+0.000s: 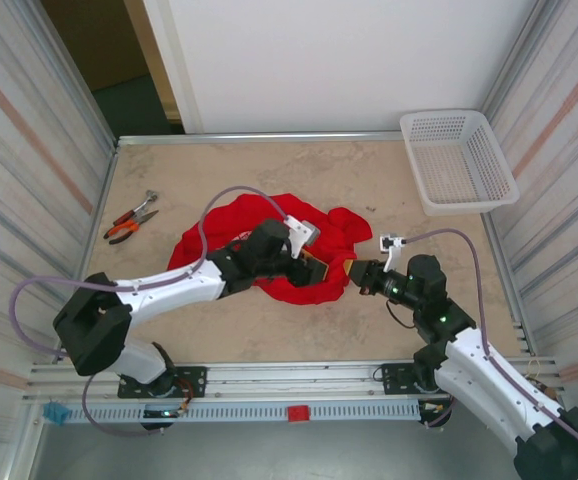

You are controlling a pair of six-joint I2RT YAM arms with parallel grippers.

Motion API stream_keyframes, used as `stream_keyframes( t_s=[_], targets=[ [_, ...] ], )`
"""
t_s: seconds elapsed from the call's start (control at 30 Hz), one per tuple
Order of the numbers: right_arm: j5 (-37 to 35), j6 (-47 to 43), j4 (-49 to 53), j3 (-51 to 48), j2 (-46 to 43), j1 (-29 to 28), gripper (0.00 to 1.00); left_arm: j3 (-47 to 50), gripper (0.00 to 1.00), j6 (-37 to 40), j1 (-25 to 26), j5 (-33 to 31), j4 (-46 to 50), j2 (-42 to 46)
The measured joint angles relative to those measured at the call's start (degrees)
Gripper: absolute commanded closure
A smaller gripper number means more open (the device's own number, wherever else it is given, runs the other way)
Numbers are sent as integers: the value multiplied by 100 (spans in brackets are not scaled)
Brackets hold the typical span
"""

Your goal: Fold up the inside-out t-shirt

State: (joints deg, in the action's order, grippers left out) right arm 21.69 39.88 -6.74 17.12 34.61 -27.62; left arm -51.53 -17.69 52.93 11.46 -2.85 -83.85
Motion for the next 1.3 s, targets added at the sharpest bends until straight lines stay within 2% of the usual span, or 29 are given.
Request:
stream_keyframes(
  t_s=[0.23, 0.53, 0.6, 0.63, 0.73, 0.9, 1.0, 1.03, 1.1, 1.2, 1.3],
  targets=[
    [-2, 0, 90, 0, 94, 0, 100, 90, 44, 103, 179, -256, -107, 7],
    [-4, 0, 96, 0, 125, 0, 100, 87, 52, 118, 179, -227, -293, -219],
    [-4, 0, 98, 0, 125, 0, 100, 85, 58, 114, 179, -197, -306, -337],
    [-4, -2, 96, 0, 125, 0, 100, 85, 66, 111, 179, -184, -308, -387],
    [-7, -2, 98, 2, 131, 0, 100, 74, 100, 90, 179, -120, -315, -476],
    [-92, -2, 107, 57, 245, 11, 100, -203, 100, 140, 83, 9, -83, -466],
    [-195, 0, 105, 181, 560, 105, 57, -636, 100, 116, -238, 400, 363, -280],
    [-243, -4, 98, 264, 748, 149, 50, -868, 100, 83, -411, 621, 542, -186],
    [-256, -26, 94, 490, 1169, 232, 44, -1340, 100, -39, -730, 1073, 774, -11],
    [-251, -90, 76, 916, 1700, 286, 43, -2013, 100, -396, -1215, 1858, 859, 299],
    [-238, -131, 79, 1298, 1917, 289, 43, -2361, 100, -798, -1440, 2428, 763, 590]
  ],
)
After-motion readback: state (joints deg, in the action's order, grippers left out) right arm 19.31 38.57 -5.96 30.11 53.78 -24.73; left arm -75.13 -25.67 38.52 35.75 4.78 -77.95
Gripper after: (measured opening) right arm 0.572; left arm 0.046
